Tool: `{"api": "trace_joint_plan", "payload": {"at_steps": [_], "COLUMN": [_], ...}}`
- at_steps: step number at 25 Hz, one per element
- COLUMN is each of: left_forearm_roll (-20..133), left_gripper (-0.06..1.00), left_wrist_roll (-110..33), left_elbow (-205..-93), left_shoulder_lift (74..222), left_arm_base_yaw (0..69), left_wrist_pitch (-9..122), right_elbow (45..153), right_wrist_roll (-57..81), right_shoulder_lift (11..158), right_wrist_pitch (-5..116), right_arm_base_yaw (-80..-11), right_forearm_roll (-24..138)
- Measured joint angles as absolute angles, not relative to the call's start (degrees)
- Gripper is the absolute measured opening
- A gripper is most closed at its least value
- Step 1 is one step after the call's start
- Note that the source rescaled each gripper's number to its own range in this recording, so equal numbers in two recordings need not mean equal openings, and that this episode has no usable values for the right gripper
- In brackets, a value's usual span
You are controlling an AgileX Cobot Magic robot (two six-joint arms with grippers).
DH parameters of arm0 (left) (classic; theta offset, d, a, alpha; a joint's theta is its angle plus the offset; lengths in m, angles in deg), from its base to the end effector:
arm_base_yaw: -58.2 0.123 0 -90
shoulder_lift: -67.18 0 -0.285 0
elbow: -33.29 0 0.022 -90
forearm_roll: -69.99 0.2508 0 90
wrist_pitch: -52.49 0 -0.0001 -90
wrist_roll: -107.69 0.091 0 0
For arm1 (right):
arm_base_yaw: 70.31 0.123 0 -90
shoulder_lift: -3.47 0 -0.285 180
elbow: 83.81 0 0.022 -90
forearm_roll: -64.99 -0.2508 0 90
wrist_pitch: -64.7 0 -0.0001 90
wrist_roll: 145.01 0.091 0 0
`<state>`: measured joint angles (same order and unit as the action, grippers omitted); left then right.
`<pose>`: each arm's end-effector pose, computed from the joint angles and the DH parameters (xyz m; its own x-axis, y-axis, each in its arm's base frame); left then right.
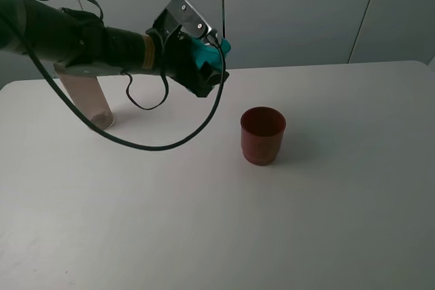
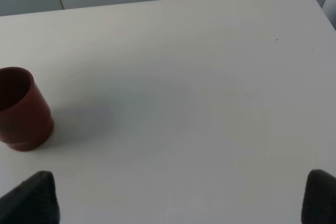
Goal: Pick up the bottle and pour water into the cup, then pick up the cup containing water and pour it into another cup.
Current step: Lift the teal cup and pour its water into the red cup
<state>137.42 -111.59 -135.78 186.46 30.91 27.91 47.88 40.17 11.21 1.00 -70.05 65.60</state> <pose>0.3552 -0.2225 0.1841 -0.0853 0.5020 -0.8607 0.8420 0.4981 0.2071 -0.0077 -0.0009 0.2745 -0.4941 0.0833 -0.8654 0.0462 0.9965 0.0696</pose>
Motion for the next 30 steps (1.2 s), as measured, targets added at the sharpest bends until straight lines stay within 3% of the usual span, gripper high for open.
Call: {"api": "trace_joint_plan", "payload": {"at_steps": [4,11,30], "left_forearm_roll": [153.5,165.9,170.6], "left_gripper": [0.16,0.16,0.15], "left_wrist_roll": [-119.6,-123.2,-123.3], "left_elbow": [-135.5,-135.3,-137.8], "left_shoulder_lift": [185.8,185.8,186.3], "left_arm_base_yaw": [30.9,30.8,25.6], "left_wrist_pitch": [24.4,23.8,33.0], "right_elbow": [47.9,47.9,47.9], "right_wrist_roll": [40.2,40.2,40.2], "right_shoulder_lift": [11.2,11.2,11.2], "right_wrist_pitch": [1.0,1.0,1.0], "right_arm_base_yaw": [-70.0,-70.0,-70.0], "right_forearm_roll": [65.6,65.6,65.6]}}
